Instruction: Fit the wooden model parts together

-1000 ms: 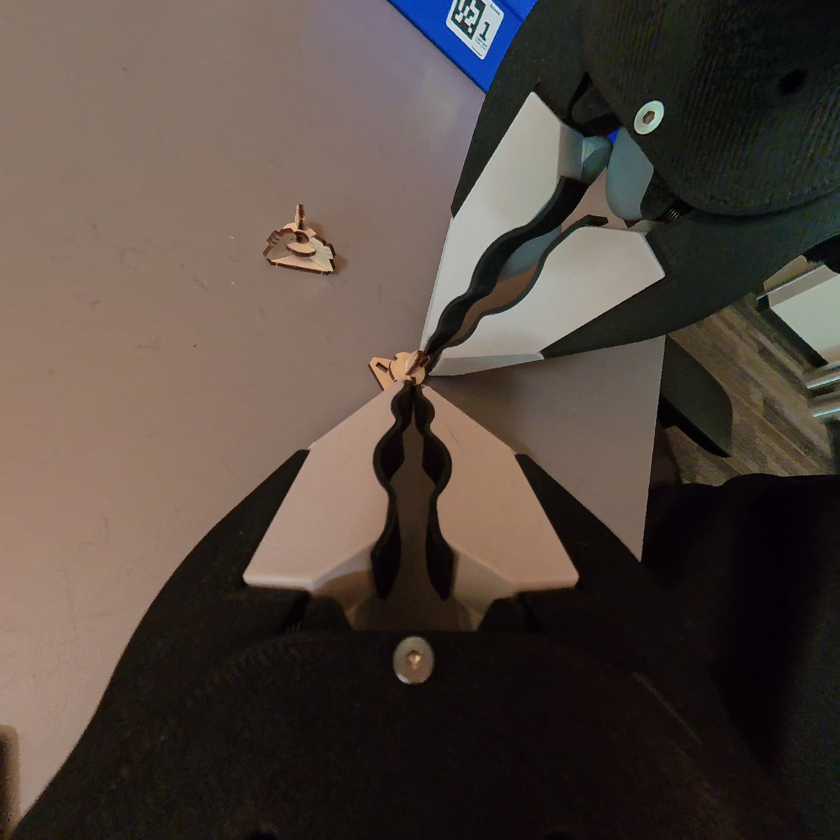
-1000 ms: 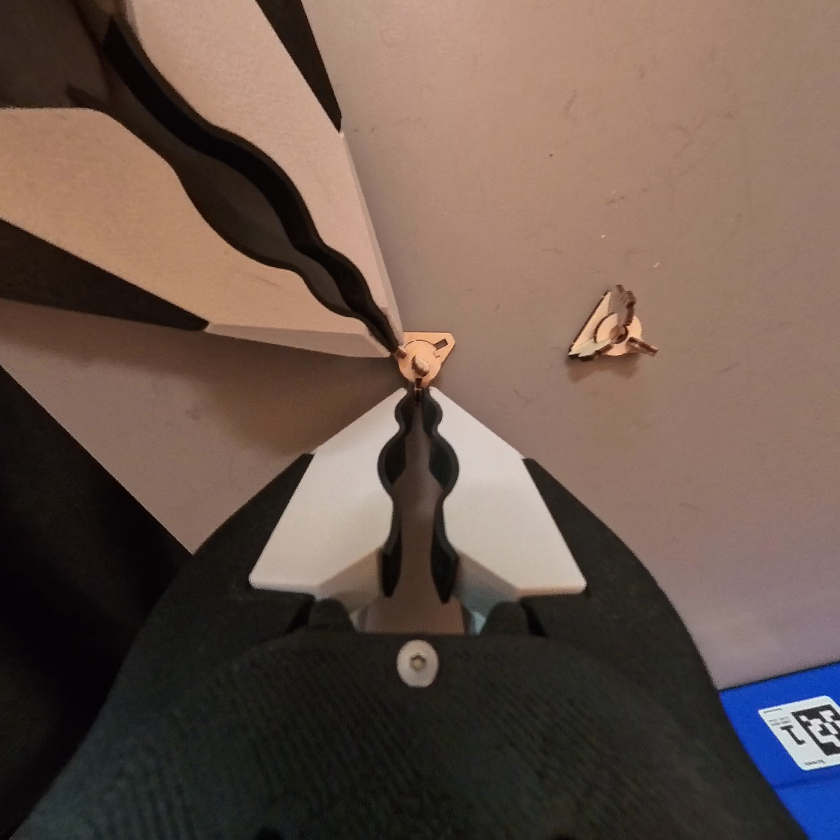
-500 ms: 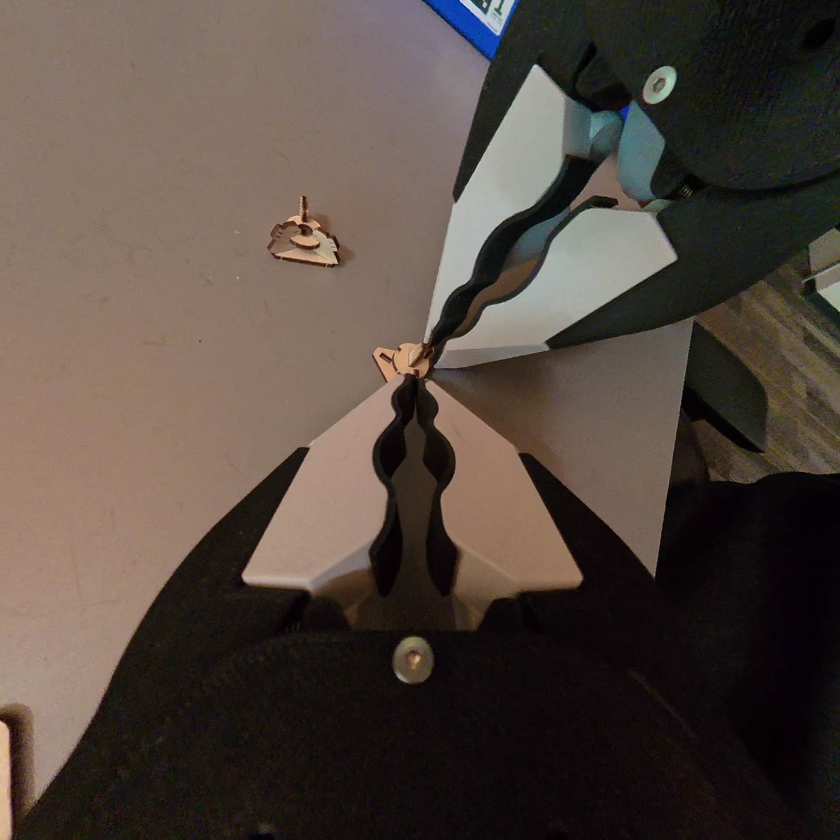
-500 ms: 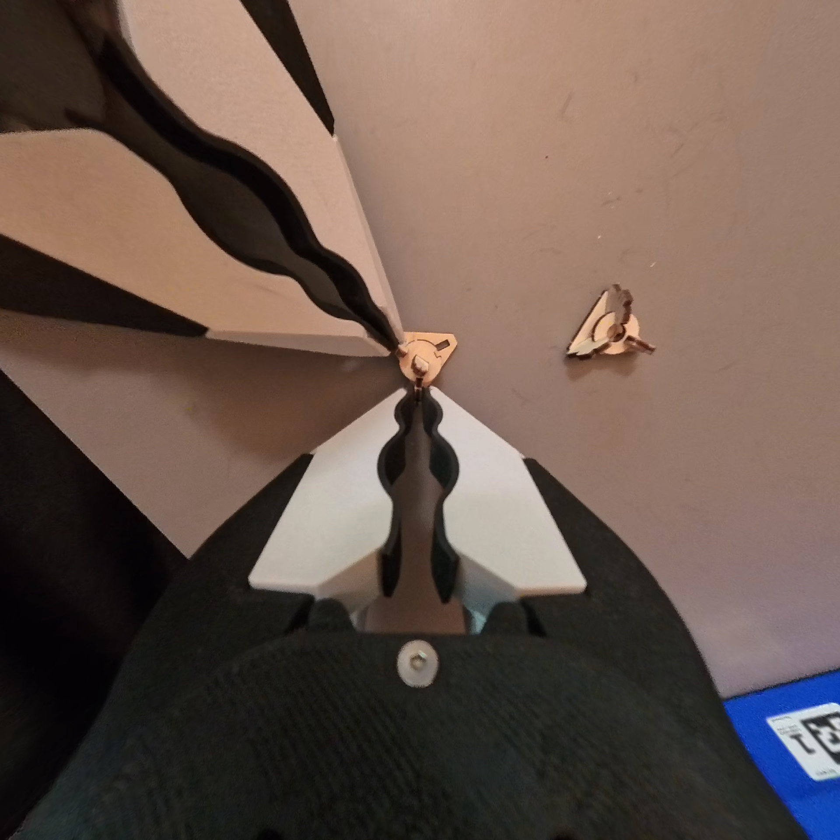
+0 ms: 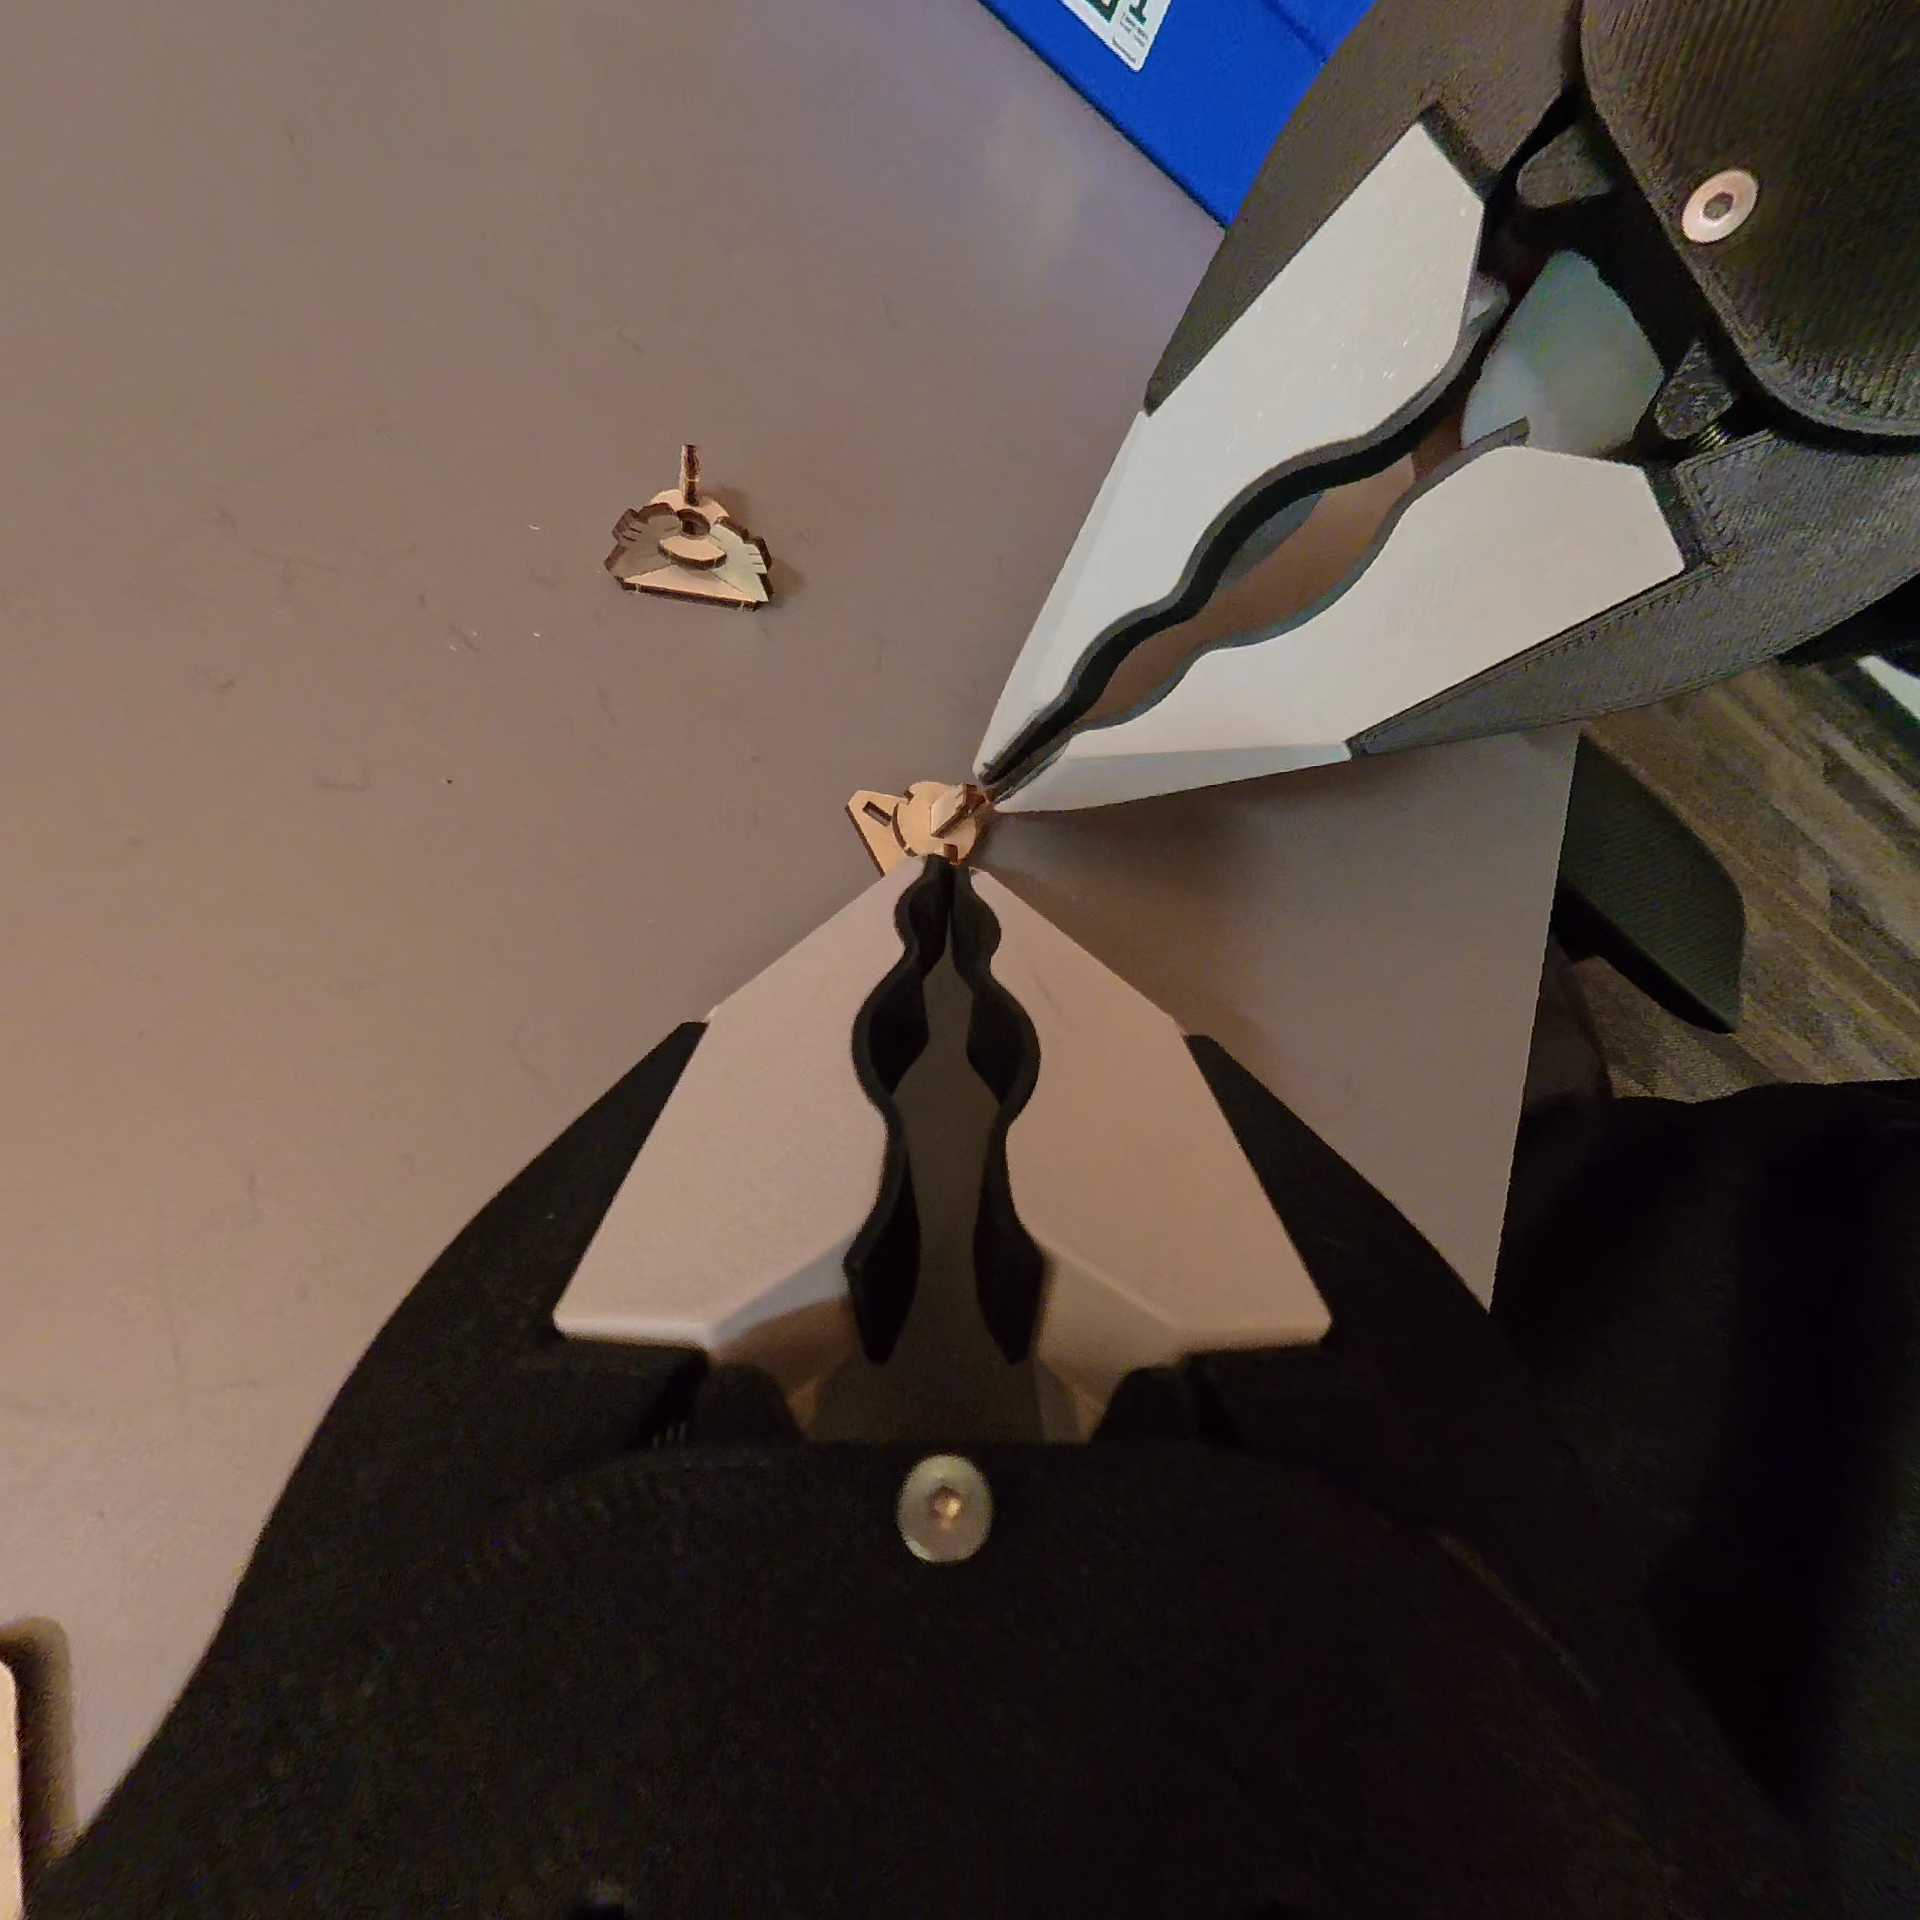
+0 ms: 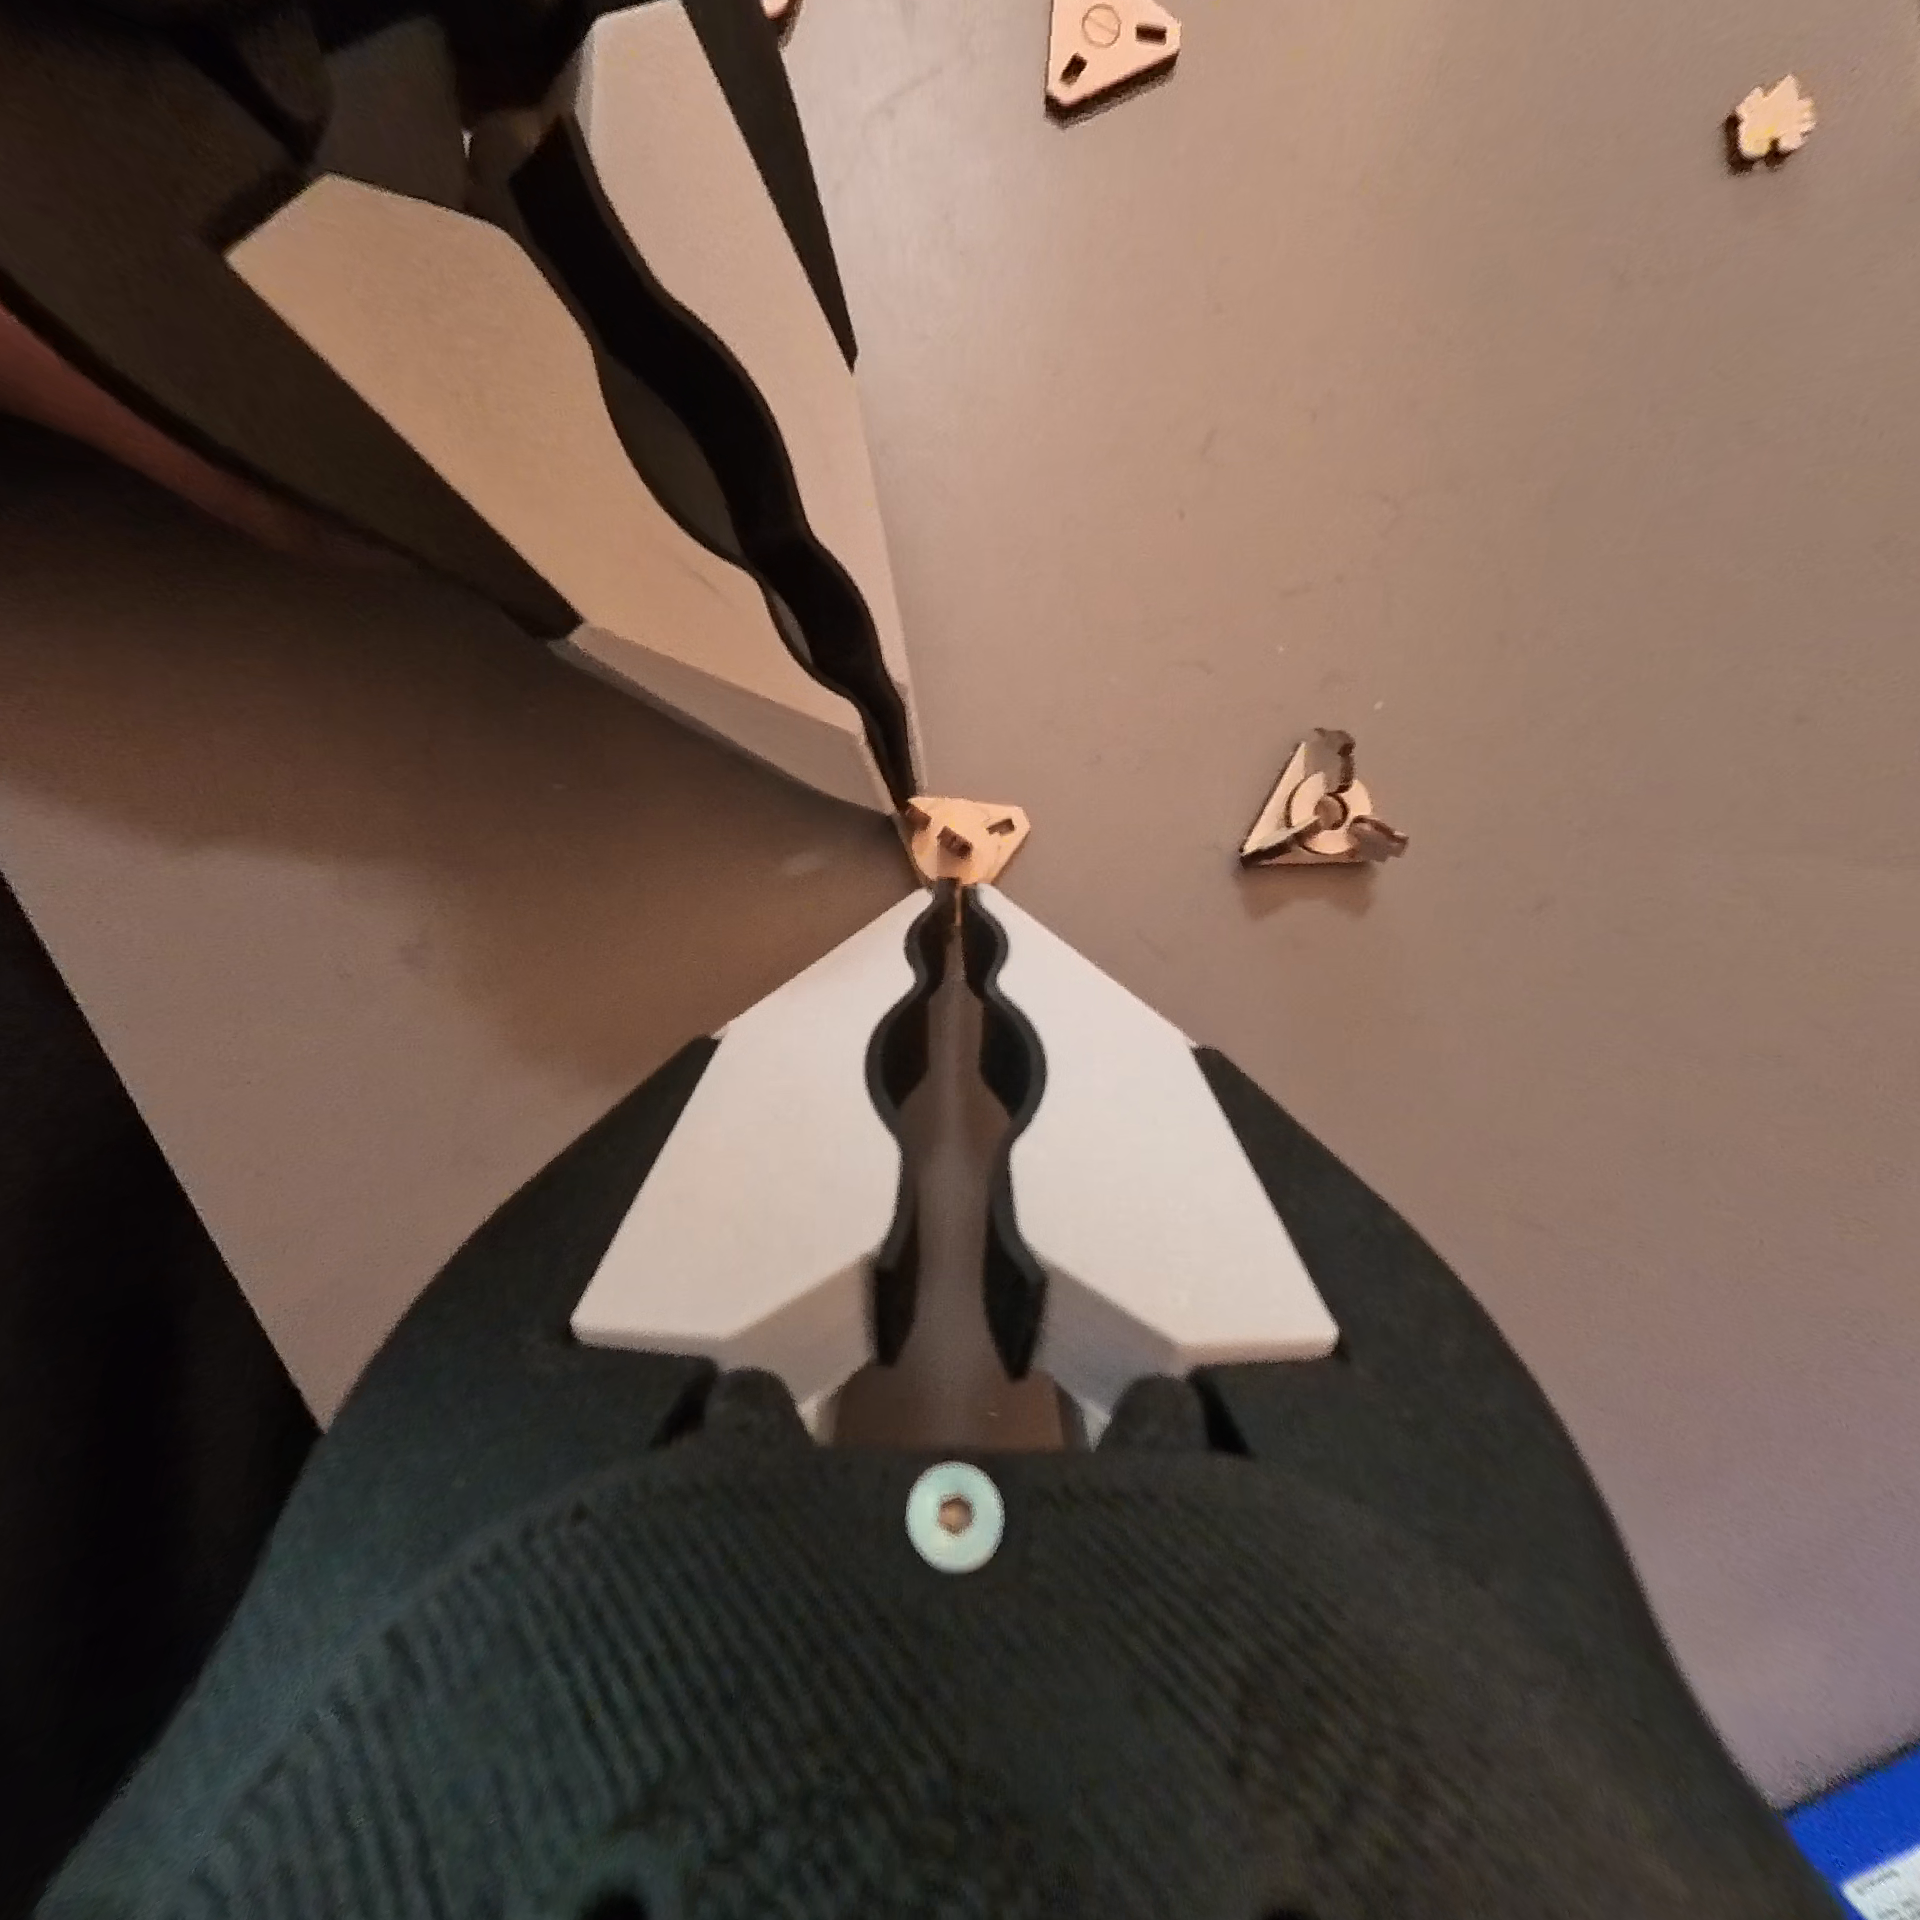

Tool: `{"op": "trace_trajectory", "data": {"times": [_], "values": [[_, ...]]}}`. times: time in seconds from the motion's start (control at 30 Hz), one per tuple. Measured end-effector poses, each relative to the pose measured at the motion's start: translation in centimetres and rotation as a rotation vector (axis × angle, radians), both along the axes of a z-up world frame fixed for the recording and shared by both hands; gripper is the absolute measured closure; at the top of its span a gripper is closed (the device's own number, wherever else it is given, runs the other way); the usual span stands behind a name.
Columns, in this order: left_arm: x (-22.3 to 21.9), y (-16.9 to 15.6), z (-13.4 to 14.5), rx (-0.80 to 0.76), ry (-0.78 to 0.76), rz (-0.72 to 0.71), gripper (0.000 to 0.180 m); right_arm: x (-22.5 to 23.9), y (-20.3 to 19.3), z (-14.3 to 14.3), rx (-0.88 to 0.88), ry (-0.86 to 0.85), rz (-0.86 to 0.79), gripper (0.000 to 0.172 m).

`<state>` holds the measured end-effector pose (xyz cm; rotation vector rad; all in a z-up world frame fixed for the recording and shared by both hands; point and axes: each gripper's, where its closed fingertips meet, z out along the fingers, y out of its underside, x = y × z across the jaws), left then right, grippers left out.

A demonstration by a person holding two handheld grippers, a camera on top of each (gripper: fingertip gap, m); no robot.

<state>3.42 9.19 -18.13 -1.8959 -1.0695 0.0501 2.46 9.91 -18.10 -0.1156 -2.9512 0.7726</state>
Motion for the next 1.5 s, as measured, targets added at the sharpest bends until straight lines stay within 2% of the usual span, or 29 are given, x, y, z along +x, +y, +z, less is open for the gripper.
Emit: {"op": "trace_trajectory", "data": {"times": [0.63,0.83,0.93,1.03,1.1,1.23,1.5], "values": [[0.2,0.4,-0.2,-0.014,-0.003,-0.024,0.180,-0.2,0.1,-0.1,-0.001,0.005,0.027,0.172],[-0.1,0.3,0.3,0.069,-0.016,-0.022,0.179,-0.3,0.0,-0.1,0.004,-0.024,0.021,0.172],[-0.2,0.4,1.3,0.100,0.040,-0.037,0.159,-0.3,0.0,-0.1,0.008,-0.044,0.007,0.172],[-0.6,0.4,1.3,0.028,0.109,-0.036,0.146,-0.3,0.0,-0.1,0.020,-0.054,0.002,0.172],[-0.8,0.4,0.7,-0.064,0.131,-0.033,0.150,-0.3,0.0,-0.1,0.031,-0.055,0.004,0.172],[-1.1,0.4,-0.5,-0.231,0.179,-0.047,0.171,-0.4,0.0,-0.1,0.057,-0.060,0.008,0.172],[-1.1,0.4,-0.5,-0.216,0.164,-0.053,0.173,-0.4,0.0,-0.1,0.063,-0.068,0.009,0.172]]}}
